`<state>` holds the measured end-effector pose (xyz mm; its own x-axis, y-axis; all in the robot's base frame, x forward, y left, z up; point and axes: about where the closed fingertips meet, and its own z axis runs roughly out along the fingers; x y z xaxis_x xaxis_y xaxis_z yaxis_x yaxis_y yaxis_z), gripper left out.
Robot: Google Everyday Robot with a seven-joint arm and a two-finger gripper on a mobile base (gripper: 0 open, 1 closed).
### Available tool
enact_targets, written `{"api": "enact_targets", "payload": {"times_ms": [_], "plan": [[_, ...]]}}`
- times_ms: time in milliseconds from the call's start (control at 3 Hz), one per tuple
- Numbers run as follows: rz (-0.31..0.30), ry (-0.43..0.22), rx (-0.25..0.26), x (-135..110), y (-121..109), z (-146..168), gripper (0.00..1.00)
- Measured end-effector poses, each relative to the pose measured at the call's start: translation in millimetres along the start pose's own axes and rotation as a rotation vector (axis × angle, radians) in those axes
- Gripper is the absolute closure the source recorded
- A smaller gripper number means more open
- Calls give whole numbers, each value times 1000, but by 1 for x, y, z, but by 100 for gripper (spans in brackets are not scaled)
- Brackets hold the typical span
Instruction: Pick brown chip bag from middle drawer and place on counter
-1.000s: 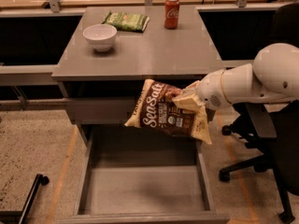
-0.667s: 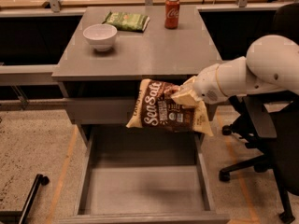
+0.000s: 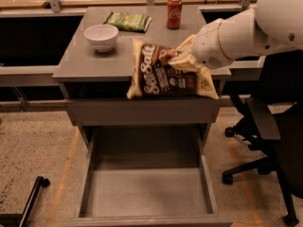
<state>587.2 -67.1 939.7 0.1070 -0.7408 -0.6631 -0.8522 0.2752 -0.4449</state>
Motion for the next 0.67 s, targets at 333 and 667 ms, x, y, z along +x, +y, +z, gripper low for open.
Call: {"api": "enact_targets", "payload": {"times_ms": [333,667], "plan": [[-83,-14,33,-27,-23,-8,100],[-96,-44,75,-38,-58,-3,100]]}}
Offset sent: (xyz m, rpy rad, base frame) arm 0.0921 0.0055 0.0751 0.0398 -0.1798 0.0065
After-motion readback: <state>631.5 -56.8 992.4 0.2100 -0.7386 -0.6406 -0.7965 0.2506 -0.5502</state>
